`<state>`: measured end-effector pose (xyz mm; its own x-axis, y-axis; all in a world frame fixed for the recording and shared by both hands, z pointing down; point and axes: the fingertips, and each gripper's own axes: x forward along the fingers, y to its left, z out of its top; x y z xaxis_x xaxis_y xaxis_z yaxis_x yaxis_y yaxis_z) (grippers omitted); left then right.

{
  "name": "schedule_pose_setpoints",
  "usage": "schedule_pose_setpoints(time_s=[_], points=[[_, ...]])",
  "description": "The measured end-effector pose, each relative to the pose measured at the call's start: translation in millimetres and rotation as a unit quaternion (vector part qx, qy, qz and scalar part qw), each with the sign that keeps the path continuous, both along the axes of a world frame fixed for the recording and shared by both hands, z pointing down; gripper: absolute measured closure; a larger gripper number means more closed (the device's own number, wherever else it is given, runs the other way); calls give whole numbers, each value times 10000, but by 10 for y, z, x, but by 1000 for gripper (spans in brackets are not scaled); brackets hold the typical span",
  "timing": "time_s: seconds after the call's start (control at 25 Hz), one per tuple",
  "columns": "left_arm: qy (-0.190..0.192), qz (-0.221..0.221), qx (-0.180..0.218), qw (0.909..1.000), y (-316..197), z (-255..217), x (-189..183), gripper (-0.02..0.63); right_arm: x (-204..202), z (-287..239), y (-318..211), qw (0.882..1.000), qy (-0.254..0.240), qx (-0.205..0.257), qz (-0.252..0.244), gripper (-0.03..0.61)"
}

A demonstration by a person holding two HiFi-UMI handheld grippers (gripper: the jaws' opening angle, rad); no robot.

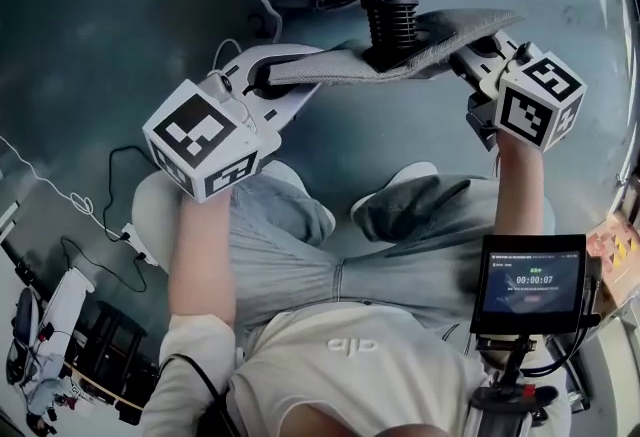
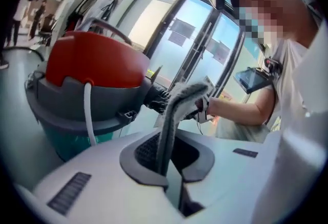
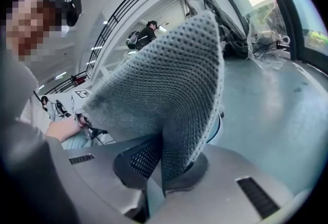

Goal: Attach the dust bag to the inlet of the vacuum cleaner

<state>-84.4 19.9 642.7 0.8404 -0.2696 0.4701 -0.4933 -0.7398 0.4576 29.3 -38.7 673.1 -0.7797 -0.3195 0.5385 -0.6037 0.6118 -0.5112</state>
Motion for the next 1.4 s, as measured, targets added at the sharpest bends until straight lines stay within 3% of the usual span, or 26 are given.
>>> schedule_pose_setpoints(time_s=[0.08, 0.16, 0.36, 0.56, 0.68, 0.76, 0.88, 0.96, 1.04, 1.16, 1.28, 1.32, 1.4], points=[[-206, 246, 345, 9989, 48, -57, 2, 598, 30, -20, 91, 9995, -78, -39, -290, 558], [-224, 260, 435, 9985, 23, -117, -34, 598, 31, -33, 174, 9979, -186, -85, -611, 558], [336, 19, -146, 9993, -33, -170, -9, 598, 117, -228, 254, 9918, -206, 139, -1256, 546], [360, 73, -386, 9986, -26, -166, -35, 598, 312, -491, 266, 9852, -127, 727, -1550, 534], [438, 144, -398, 9981, -22, -183, -8, 598, 246, -619, 316, 9707, -56, 1397, -1956, 534], [261, 237, -199, 9992, -23, -174, -15, 598, 208, -622, 353, 9638, -1, 1564, -2160, 539], [-154, 520, 253, 9982, 28, -129, -56, 597, 242, -631, 269, 9732, -408, 1226, -1905, 557], [-246, 697, 586, 9955, 37, -189, -28, 597, 273, -612, 151, 9843, -835, 655, -1411, 557], [-165, 692, 802, 9942, 25, -281, -14, 594, 293, -574, 52, 9885, -1146, 143, -973, 557], [142, 761, 1236, 9893, 20, -481, -10, 544, 267, -578, -2, 9881, -1325, -115, -777, 558], [37, 830, 1163, 9897, 19, -419, 39, 542, 262, -617, -42, 9865, -1491, -124, -671, 558], [15, 781, 1064, 9913, 1, -397, 59, 589, 282, -618, -51, 9876, -1422, -43, -666, 558], [82, 696, 920, 9933, -36, -411, 55, 597, 335, -606, -52, 9905, -1166, 154, -715, 558]])
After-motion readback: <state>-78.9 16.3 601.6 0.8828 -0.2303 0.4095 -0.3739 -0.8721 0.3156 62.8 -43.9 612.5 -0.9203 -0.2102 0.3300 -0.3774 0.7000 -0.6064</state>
